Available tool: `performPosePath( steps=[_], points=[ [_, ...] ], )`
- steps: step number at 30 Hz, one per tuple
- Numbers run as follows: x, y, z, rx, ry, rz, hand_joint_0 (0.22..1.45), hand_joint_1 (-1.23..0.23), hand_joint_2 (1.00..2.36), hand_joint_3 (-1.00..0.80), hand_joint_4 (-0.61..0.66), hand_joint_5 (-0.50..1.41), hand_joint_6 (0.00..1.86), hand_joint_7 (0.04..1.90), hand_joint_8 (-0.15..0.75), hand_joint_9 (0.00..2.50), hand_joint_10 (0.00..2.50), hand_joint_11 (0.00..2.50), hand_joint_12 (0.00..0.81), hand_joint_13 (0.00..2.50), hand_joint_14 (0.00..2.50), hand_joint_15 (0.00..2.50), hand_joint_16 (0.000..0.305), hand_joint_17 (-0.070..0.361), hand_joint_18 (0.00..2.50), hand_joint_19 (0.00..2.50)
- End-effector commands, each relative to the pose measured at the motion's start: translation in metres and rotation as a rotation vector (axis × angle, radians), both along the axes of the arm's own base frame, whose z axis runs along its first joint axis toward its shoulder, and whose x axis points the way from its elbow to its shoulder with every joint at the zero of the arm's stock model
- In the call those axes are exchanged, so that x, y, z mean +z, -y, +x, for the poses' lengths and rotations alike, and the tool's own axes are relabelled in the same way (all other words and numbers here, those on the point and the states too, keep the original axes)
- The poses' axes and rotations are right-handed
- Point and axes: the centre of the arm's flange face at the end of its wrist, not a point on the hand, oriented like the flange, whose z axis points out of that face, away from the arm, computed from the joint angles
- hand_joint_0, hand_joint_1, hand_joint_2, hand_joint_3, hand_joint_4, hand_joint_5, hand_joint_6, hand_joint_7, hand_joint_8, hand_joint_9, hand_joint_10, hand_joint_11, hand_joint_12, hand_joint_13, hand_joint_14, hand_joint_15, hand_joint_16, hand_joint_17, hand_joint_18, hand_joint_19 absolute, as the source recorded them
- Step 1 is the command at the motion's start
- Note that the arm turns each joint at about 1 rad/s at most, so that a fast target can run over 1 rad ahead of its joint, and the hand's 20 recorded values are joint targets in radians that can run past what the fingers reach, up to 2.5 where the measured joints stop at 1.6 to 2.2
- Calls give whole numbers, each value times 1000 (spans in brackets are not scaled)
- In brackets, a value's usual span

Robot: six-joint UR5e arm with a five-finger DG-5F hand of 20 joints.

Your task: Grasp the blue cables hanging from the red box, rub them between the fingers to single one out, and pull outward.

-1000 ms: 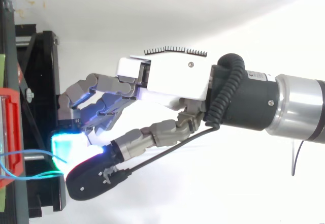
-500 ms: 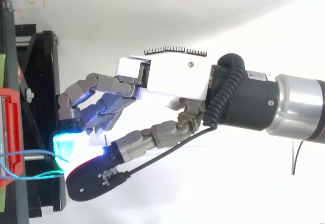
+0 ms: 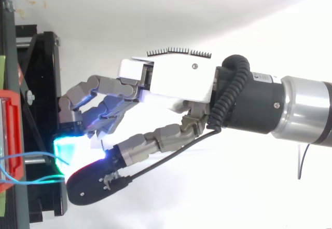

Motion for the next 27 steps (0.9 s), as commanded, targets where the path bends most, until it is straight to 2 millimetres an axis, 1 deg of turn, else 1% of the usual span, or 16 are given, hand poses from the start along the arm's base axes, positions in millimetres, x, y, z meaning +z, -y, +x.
performPosePath(
  steps=[1,5,8,17,23,27],
  points=[
    [-1,0,0,0,-2,0,594,-645,1012,-220,237,-125,736,1062,271,900,7,330,357,774,8,248,44,99,783,413],
    [0,-1,0,2,0,0,597,-576,1011,-243,238,-121,722,1073,266,903,8,323,354,772,8,248,43,97,774,429],
    [0,-1,0,2,0,0,598,-553,1011,-250,240,-120,718,1075,269,910,7,320,353,773,8,249,43,97,771,431],
    [0,-1,0,0,0,0,601,-539,1011,-263,237,-115,702,1091,267,924,7,327,353,779,8,249,43,96,766,436],
    [-1,-1,0,2,-2,0,589,-477,1010,-338,223,-112,679,1138,254,938,8,340,336,772,9,259,39,88,735,468],
    [1,-1,0,2,1,0,587,-484,1009,-364,229,-109,671,1152,258,946,8,349,339,782,9,260,39,88,740,468]
  ],
)
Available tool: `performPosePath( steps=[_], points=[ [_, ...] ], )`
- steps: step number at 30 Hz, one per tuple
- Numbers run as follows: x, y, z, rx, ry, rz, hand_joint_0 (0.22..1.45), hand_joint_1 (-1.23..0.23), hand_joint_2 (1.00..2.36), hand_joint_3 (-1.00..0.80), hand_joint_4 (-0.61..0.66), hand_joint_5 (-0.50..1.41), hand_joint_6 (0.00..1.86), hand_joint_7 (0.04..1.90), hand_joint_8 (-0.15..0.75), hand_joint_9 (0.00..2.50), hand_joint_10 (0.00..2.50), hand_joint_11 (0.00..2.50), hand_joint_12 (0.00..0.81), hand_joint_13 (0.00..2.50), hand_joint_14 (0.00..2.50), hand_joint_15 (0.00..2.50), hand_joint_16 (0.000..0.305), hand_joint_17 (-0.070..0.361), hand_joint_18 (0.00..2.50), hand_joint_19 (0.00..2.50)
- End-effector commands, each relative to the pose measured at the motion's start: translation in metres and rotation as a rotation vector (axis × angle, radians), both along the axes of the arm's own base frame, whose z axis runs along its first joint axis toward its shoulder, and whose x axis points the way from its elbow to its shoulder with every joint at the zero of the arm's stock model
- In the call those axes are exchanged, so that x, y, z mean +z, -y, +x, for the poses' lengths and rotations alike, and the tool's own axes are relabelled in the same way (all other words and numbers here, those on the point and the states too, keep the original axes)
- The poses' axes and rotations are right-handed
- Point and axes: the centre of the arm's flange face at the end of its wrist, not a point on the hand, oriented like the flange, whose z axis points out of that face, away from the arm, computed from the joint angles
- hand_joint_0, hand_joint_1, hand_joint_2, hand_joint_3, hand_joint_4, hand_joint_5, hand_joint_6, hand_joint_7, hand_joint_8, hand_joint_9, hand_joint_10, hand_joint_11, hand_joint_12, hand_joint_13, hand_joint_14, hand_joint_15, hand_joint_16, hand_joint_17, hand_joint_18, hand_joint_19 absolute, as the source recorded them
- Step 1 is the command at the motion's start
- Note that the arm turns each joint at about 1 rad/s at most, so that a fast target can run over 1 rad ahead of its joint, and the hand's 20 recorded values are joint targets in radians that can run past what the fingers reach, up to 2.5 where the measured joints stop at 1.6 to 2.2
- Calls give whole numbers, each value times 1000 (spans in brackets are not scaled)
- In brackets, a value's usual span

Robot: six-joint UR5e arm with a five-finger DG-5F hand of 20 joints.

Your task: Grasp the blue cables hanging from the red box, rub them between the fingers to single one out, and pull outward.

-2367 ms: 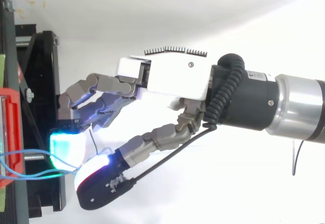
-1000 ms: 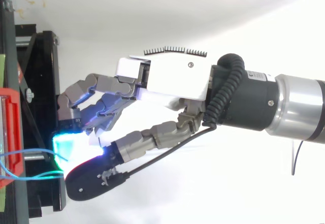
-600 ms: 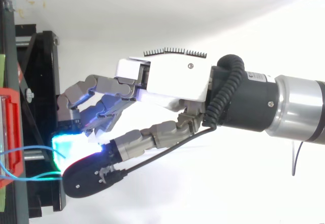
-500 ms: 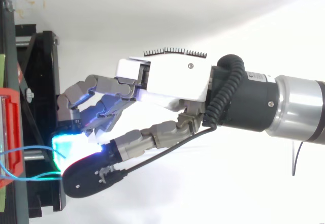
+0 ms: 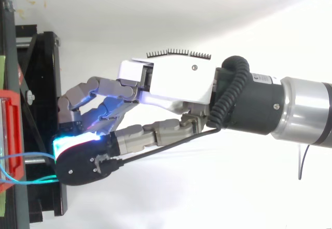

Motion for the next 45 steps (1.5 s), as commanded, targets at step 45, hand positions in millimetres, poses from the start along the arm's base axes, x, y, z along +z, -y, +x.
performPosePath(
  steps=[45],
  points=[
    [1,0,0,-2,0,0,615,-873,1010,-353,162,-153,801,1115,241,909,9,367,327,801,10,269,39,88,763,435]
  ],
)
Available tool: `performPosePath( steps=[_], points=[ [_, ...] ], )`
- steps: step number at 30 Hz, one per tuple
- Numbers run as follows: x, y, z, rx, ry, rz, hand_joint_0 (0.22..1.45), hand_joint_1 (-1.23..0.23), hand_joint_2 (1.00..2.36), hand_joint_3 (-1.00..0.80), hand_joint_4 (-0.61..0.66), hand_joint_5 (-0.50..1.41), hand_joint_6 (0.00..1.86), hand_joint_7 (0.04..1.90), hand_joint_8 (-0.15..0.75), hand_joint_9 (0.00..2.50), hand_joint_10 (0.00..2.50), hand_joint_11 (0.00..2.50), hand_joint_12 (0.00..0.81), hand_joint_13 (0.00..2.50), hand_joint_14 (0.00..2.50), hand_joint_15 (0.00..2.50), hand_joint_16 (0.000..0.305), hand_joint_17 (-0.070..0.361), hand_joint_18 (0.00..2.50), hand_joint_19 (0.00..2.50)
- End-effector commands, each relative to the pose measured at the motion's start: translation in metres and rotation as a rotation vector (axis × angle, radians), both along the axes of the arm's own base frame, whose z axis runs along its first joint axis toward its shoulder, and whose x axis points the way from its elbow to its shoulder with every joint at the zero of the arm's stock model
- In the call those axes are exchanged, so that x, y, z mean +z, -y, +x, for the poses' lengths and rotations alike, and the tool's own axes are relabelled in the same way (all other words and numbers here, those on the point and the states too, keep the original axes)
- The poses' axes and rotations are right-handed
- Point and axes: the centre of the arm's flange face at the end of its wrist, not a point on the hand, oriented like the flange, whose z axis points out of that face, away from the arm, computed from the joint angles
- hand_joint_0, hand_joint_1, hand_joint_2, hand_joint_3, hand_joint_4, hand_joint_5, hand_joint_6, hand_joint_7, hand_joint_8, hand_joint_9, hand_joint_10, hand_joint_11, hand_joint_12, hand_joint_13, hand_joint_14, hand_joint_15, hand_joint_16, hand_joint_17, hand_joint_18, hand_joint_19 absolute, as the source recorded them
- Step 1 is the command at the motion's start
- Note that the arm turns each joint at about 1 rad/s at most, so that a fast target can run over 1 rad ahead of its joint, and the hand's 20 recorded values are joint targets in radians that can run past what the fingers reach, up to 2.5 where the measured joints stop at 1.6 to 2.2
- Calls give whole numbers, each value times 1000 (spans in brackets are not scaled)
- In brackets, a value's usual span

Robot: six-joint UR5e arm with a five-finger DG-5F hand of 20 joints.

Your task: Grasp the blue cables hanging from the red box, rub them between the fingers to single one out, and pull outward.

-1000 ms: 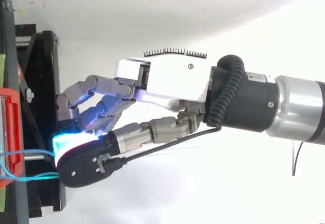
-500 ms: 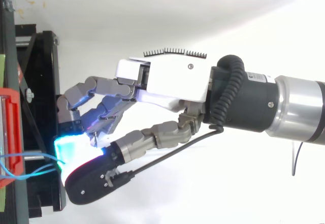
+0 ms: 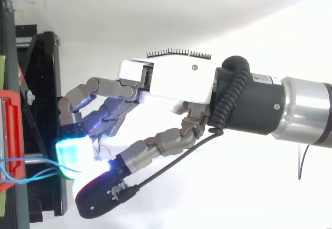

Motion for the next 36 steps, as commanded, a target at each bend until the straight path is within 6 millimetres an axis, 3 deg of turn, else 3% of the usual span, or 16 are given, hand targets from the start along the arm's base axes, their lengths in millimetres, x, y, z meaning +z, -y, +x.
performPosePath(
  steps=[1,14,36],
  points=[
    [0,0,0,-1,1,0,605,-838,1012,-313,163,-155,806,1093,240,908,9,369,327,800,10,272,39,88,762,442],
    [0,-1,0,2,1,0,608,-615,1013,-208,241,-107,667,1152,270,952,7,327,351,822,9,257,43,97,788,423],
    [-1,0,0,0,-1,-3,613,-487,1011,-232,231,-87,586,1260,278,968,7,312,361,822,8,257,44,99,770,434]
  ],
)
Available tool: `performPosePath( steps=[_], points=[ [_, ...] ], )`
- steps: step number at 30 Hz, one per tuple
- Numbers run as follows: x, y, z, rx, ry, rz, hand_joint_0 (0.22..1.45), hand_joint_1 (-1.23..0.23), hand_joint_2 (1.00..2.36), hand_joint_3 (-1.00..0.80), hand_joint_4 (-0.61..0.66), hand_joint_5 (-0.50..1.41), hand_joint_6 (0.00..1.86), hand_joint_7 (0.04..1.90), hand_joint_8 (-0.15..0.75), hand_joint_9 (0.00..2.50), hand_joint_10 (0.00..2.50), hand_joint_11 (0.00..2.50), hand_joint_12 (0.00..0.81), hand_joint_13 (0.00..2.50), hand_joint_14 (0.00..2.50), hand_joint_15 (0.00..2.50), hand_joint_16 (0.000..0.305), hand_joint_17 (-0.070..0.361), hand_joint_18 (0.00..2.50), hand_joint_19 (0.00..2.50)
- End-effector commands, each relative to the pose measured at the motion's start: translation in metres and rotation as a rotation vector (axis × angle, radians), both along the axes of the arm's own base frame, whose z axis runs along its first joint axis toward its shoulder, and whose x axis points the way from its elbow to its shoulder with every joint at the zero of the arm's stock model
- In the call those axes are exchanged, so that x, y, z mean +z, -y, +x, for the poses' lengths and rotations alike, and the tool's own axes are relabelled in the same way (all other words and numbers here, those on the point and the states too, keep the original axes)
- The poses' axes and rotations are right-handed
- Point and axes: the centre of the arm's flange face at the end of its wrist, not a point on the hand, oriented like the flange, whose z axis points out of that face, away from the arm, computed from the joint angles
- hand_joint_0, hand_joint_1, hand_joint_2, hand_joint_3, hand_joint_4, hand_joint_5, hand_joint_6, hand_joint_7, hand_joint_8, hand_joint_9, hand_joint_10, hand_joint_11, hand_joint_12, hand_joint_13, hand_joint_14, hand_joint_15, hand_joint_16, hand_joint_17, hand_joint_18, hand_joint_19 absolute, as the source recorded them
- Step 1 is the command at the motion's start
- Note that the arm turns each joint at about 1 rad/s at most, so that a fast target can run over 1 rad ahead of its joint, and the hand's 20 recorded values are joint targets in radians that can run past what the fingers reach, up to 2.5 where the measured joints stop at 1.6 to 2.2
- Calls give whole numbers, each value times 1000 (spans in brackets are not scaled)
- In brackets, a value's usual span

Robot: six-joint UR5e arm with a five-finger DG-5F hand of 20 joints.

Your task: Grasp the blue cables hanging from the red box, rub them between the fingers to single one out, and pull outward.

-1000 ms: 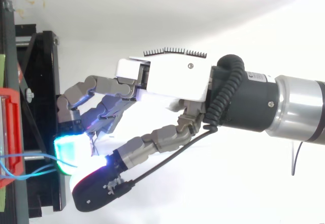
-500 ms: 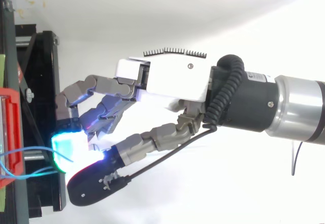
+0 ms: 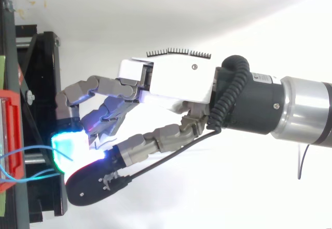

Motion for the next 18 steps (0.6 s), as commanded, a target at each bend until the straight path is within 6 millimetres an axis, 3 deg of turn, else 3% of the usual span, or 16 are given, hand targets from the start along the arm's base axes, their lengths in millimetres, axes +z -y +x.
performPosePath(
  steps=[1,18],
  points=[
    [0,0,0,0,-1,-1,613,-482,1012,-234,239,-86,586,1262,277,967,9,317,359,821,10,264,43,98,767,439],
    [0,0,0,0,-1,0,614,-453,1011,-243,241,-69,509,1352,270,977,6,290,360,821,10,255,44,99,760,432]
  ],
)
